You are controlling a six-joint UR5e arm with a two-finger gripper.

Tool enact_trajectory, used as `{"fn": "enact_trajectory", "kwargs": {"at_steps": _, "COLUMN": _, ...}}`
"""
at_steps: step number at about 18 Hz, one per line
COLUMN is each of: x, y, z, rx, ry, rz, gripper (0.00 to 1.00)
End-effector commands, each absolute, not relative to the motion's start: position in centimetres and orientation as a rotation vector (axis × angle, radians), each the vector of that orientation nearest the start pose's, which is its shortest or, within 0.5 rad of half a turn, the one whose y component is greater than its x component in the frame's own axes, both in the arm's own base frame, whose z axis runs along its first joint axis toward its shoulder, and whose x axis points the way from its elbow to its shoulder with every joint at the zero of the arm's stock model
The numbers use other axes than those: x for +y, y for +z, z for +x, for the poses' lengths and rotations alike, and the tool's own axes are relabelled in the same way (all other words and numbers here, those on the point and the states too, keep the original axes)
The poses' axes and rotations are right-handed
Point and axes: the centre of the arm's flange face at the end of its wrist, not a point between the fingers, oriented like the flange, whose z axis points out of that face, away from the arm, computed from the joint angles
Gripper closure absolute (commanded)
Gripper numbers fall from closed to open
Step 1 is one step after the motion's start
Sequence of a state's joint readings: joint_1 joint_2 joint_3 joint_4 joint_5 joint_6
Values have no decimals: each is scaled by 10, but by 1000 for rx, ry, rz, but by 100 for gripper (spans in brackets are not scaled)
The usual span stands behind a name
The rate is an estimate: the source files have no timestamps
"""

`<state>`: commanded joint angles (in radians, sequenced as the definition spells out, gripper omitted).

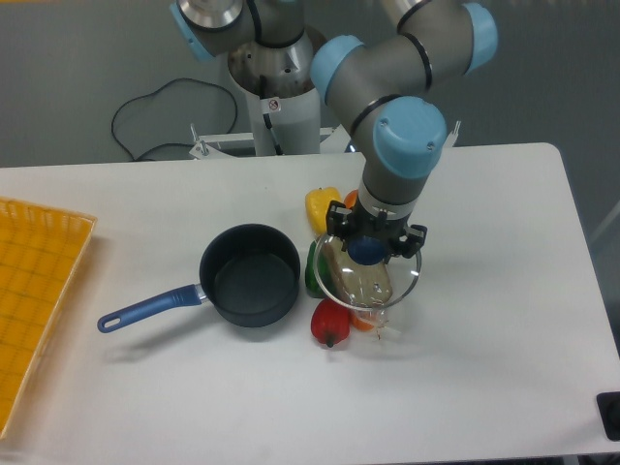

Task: Place the lid on the table
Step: 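Lift the held glass lid up off the vegetables with the gripper, then carry the glass lid away from the vegetables and lower it toward the table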

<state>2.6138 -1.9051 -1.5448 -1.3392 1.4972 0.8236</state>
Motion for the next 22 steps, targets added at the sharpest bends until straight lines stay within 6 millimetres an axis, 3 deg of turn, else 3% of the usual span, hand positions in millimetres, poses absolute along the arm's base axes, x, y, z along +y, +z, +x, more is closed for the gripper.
{"fn": "enact_trajectory", "kwargs": {"at_steps": 11, "x": 401, "y": 319, "z": -502, "rx": -432, "ry": -222, "rz": -3049, "gripper": 42}}
{"fn": "enact_trajectory", "kwargs": {"at_steps": 22, "x": 378, "y": 288, "z": -531, "rx": -491, "ry": -283, "rz": -3055, "gripper": 42}}
